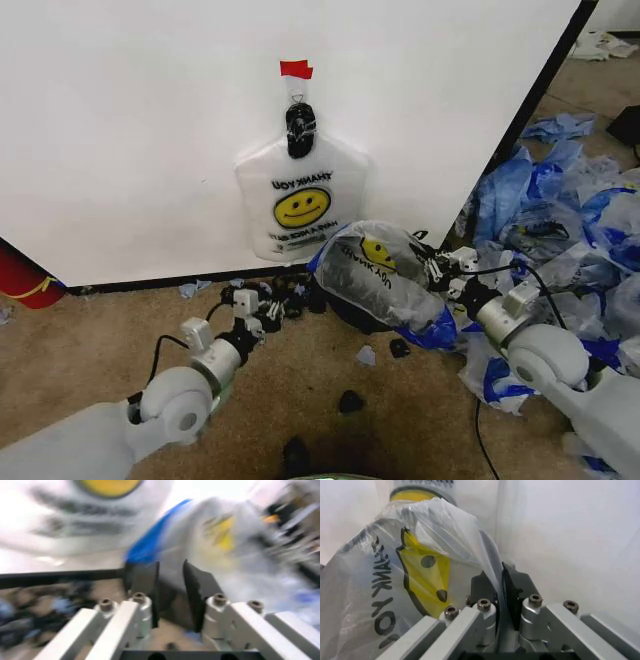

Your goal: Pick up the garbage bag from the wall and place it over the trash bin.

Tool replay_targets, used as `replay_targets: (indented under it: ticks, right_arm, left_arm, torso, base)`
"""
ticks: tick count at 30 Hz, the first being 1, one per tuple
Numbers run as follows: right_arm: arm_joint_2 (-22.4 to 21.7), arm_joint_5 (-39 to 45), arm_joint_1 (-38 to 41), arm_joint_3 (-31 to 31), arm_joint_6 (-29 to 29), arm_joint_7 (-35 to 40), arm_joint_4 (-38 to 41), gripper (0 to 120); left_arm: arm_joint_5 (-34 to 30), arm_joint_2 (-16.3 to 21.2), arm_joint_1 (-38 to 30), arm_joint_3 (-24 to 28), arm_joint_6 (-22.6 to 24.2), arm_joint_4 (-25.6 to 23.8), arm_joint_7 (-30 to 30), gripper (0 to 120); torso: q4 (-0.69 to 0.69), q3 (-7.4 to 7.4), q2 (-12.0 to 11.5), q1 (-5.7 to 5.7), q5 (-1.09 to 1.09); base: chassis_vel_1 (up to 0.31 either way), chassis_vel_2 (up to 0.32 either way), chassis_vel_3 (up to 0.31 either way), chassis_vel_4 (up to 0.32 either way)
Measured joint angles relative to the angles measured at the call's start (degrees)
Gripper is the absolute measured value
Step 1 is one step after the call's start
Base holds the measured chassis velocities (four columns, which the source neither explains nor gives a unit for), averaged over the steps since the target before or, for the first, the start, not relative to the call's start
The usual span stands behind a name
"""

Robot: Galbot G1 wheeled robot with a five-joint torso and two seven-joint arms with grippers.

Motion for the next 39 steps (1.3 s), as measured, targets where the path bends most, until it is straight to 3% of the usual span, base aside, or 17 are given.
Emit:
replay_targets:
  ticks: [3,6,10,12,18,22,39]
  right_arm:
    - [0.81,-0.56,0.02,-0.40,-0.05,-0.07,0.05,0]
    - [1.33,-0.91,-0.02,-0.67,-0.08,-0.08,0.13,0]
    - [2.69,-1.53,-0.03,-1.14,-0.48,-0.02,0.58,0]
    - [2.83,-1.63,-0.05,-1.16,-0.52,-0.02,0.67,0]
    - [3.04,-2.38,-0.97,-0.90,-0.64,-0.02,1.50,0]
    - [3.02,-2.49,-1.05,-0.73,-0.64,-0.02,1.62,0]
    - [3.65,-3.11,-1.60,-0.54,-0.57,-0.23,1.96,0]
  left_arm:
    - [-1.62,0.15,3.82,-1.47,0.47,-5.17,2.77,40]
    - [-1.97,-0.28,4.72,-0.73,1.98,-7.04,2.42,45]
    - [-0.98,-2.20,4.68,4.31,3.65,-5.83,-1.86,65]
    - [-0.98,-2.53,4.66,4.55,3.65,-5.63,-2.47,67]
    - [-2.90,-3.91,2.78,4.75,3.42,-4.80,-5.70,93]
    - [-4.09,-4.18,1.78,4.99,3.37,-4.88,-6.33,100]
    - [-6.92,-8.57,-4.53,10.25,3.11,-0.91,-8.83,100]
  torso:
    - [0.01,0.00,0.00,0.00,-0.04]
    - [0.01,-0.01,0.01,0.00,-0.01]
    - [0.00,0.00,0.01,0.00,-0.04]
    - [0.01,0.00,0.01,0.00,-0.04]
    - [-0.01,0.00,0.01,0.00,-0.03]
    - [0.00,0.00,0.01,0.00,-0.02]
    - [0.00,0.01,0.00,0.00,-0.04]
  base:
    - [0.000,0.000,0.000,0.000]
    - [0.000,0.000,0.000,0.000]
    - [0.000,0.000,0.000,0.000]
    - [0.000,0.000,0.000,0.000]
    - [0.000,0.000,0.000,0.000]
    - [0.000,0.000,0.000,0.000]
    - [0.000,0.000,0.000,0.000]
